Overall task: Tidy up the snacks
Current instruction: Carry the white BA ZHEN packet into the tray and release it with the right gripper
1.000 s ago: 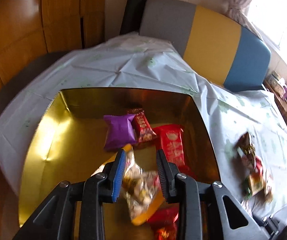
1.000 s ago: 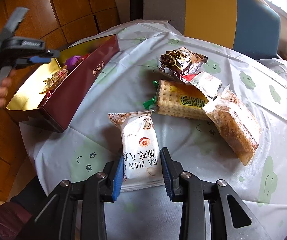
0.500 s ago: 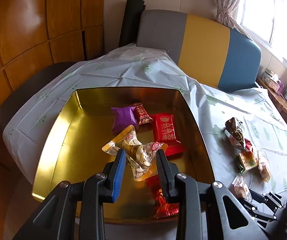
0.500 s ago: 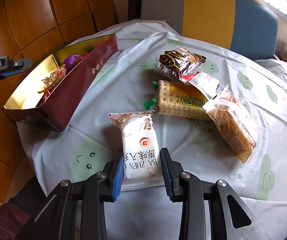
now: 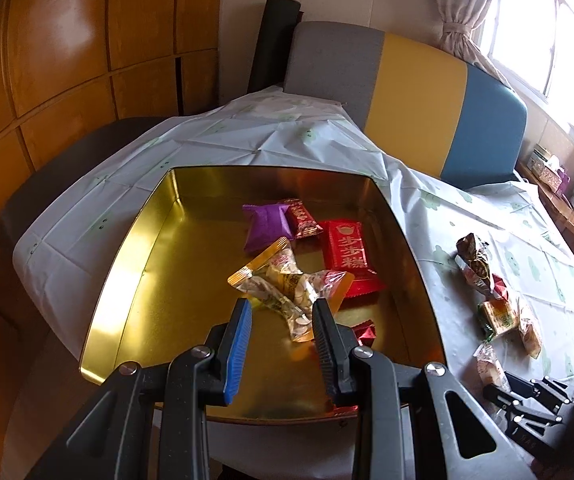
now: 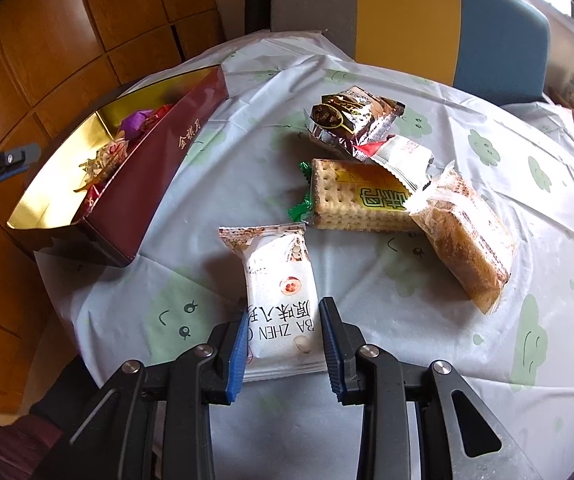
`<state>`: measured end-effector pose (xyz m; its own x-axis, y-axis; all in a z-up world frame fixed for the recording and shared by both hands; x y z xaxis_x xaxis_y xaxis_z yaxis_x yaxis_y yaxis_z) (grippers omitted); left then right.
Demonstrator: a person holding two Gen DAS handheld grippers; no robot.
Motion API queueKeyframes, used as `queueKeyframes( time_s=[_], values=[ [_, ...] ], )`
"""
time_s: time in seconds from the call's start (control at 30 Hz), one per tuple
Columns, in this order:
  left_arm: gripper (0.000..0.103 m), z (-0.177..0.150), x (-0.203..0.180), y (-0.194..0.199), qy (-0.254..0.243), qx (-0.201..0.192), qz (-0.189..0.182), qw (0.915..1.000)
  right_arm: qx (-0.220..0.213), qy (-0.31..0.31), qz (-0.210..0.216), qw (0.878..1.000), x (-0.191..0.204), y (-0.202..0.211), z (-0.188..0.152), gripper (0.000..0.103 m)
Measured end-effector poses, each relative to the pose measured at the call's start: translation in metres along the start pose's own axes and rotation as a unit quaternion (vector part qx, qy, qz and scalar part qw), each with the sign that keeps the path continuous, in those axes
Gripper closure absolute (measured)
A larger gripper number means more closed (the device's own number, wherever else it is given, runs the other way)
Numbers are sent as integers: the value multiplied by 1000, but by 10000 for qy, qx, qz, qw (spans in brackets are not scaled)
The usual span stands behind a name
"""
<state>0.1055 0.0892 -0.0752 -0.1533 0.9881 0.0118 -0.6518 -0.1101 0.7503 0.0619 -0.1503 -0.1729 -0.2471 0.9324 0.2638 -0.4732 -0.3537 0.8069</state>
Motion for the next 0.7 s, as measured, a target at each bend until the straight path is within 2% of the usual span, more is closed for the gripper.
queueKeyframes(
  time_s=[0.2,0.4,0.53,0.7],
  values=[
    [72,-4,15,-2,216,29,43,9998,-135,-28,166,9998,15,12,14,70],
    [72,-4,35,-4,449,26,144,9989,-470,226,583,9969,57,29,56,70],
    [72,-5,43,-5,542,30,176,9984,-515,454,828,9942,93,22,84,70],
    [72,-7,49,-6,595,53,201,9980,-465,677,915,9924,128,4,106,70]
  ],
)
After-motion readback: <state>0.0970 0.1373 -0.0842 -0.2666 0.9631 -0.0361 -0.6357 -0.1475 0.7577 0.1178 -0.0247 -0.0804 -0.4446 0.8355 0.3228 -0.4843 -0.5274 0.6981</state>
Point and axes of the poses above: each gripper's, at about its wrist camera, not at the fingertips, and y roughly against the way its jaws point, x to its left, z to its top, the point moved 10 cm from there along -y, roughly the way its jaws point, and after that the axes turned 8 degrees about z, right-handed, at the moved point
